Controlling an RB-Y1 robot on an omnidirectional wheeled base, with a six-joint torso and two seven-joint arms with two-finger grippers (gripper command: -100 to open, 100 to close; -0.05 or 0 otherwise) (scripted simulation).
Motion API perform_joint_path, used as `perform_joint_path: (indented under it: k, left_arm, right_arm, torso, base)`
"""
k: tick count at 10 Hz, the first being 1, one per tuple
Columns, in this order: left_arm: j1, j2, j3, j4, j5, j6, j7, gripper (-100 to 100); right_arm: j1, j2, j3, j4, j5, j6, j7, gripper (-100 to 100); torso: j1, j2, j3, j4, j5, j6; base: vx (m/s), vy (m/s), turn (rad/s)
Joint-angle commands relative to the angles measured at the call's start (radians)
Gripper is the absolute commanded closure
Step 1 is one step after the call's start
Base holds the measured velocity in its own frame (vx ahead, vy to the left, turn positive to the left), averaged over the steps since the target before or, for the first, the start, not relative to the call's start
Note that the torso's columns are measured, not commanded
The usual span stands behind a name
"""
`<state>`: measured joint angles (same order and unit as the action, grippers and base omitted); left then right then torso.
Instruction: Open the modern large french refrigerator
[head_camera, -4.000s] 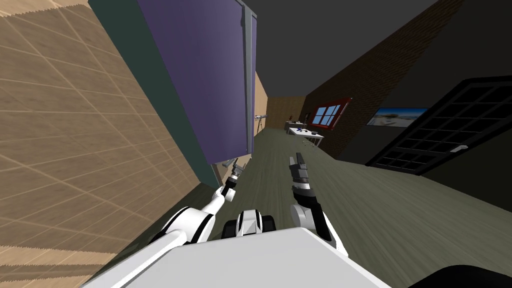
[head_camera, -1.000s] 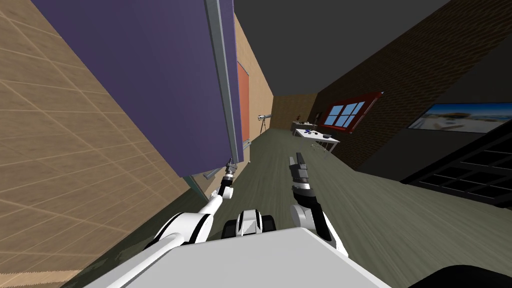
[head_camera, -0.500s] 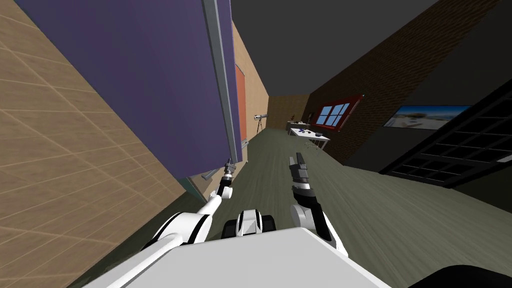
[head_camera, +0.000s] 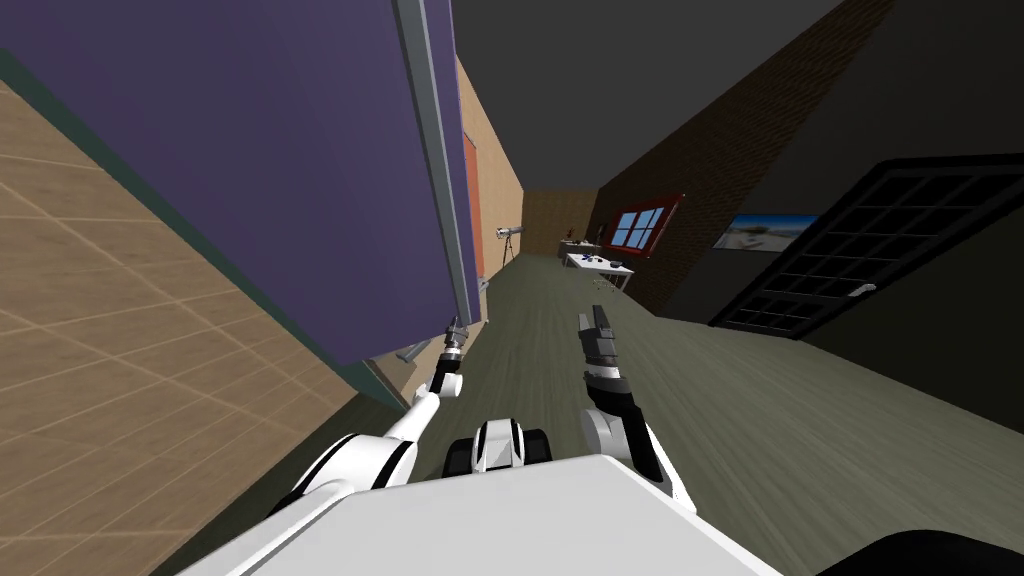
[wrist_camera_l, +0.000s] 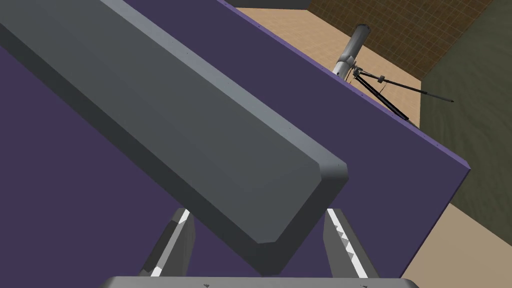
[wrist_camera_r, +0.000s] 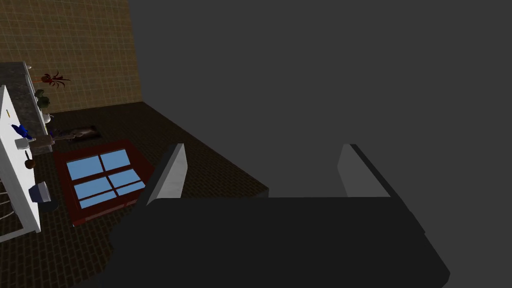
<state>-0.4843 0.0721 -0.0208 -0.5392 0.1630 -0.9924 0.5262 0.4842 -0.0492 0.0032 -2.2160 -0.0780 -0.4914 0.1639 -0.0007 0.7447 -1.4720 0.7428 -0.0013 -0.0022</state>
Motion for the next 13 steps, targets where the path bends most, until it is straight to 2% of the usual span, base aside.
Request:
perform_joint_path:
  k: [1, 2, 3, 4, 5, 6, 7, 9, 10, 11, 12, 13]
  left_arm:
    - [0.015, 0.014, -0.027, -0.041, 0.058, 0.011, -0.029, 100]
    - [0.015, 0.014, -0.027, -0.041, 0.058, 0.011, -0.029, 100]
    - [0.03, 0.025, -0.05, -0.072, 0.103, 0.024, -0.054, 100]
    - [0.044, 0.037, -0.073, -0.102, 0.13, 0.037, -0.078, 100]
    - [0.044, 0.037, -0.073, -0.102, 0.149, 0.037, -0.078, 100]
    - [0.059, 0.048, -0.096, -0.133, 0.184, 0.049, -0.102, 100]
    - [0.059, 0.048, -0.096, -0.133, 0.194, 0.049, -0.102, 100]
    - [0.088, 0.071, -0.142, -0.193, 0.262, 0.075, -0.151, 100]
    - [0.088, 0.071, -0.142, -0.193, 0.284, 0.075, -0.151, 100]
    - [0.091, 0.068, -0.137, -0.183, 0.269, 0.082, -0.148, 100]
    - [0.089, 0.065, -0.169, -0.188, 0.263, 0.085, -0.13, 100]
    - [0.088, 0.065, -0.178, -0.191, 0.26, 0.085, -0.123, 100]
  right_arm:
    - [0.0, 0.0, 0.0, 0.0, 0.0, 0.0, 0.0, 0]
    - [0.0, 0.0, 0.0, 0.0, 0.0, 0.0, 0.0, 0]
    - [0.0, 0.0, 0.0, 0.0, 0.0, 0.0, 0.0, 0]
    - [0.0, 0.0, 0.0, 0.0, 0.0, 0.0, 0.0, 0]
    - [0.0, 0.0, 0.0, 0.0, 0.0, 0.0, 0.0, 0]
    - [0.0, 0.0, 0.0, 0.0, 0.0, 0.0, 0.0, 0]
    - [0.0, 0.0, 0.0, 0.0, 0.0, 0.0, 0.0, 0]
    - [0.0, 0.0, 0.0, 0.0, 0.0, 0.0, 0.0, 0]
    - [0.0, 0.0, 0.0, 0.0, 0.0, 0.0, 0.0, 0]
    - [0.0, 0.0, 0.0, 0.0, 0.0, 0.0, 0.0, 0]
    - [0.0, 0.0, 0.0, 0.0, 0.0, 0.0, 0.0, 0]
    - [0.0, 0.0, 0.0, 0.0, 0.0, 0.0, 0.0, 0]
  torso:
    - [0.001, 0.0, 0.0, 0.001, 0.0, 0.0]
    - [0.0, -0.001, 0.0, 0.001, -0.001, -0.002]
    - [0.0, -0.002, -0.001, 0.002, -0.001, -0.004]
    - [0.003, 0.001, 0.0, 0.003, 0.0, -0.002]
    - [0.003, 0.003, 0.002, 0.002, 0.001, 0.004]
    - [0.0, 0.002, 0.001, 0.002, -0.001, 0.0]
    - [-0.002, 0.002, 0.001, 0.002, -0.001, 0.002]
    - [-0.001, 0.002, 0.001, 0.003, -0.001, 0.001]
    - [-0.001, 0.005, 0.003, 0.003, -0.001, 0.004]
    - [-0.004, 0.002, 0.001, 0.003, -0.002, 0.003]
    - [-0.005, -0.003, -0.001, 0.002, -0.003, 0.0]
    - [-0.001, 0.0, 0.0, 0.001, -0.001, 0.004]
  base:
    - [-0.086, 0.069, -0.141]
    - [-0.03, 0.011, -0.003]
    - [-0.065, 0.051, -0.172]
    - [-0.105, 0.116, -0.388]
    - [-0.098, 0.093, -0.199]
    - [-0.103, 0.072, -0.268]
    - [-0.092, 0.059, -0.12]
    - [-0.13, 0.095, -0.259]
    - [-0.137, 0.079, -0.218]
    - [-0.051, 0.025, -0.047]
    - [-0.11, 0.096, -0.086]
    - [-0.191, 0.136, -0.112]
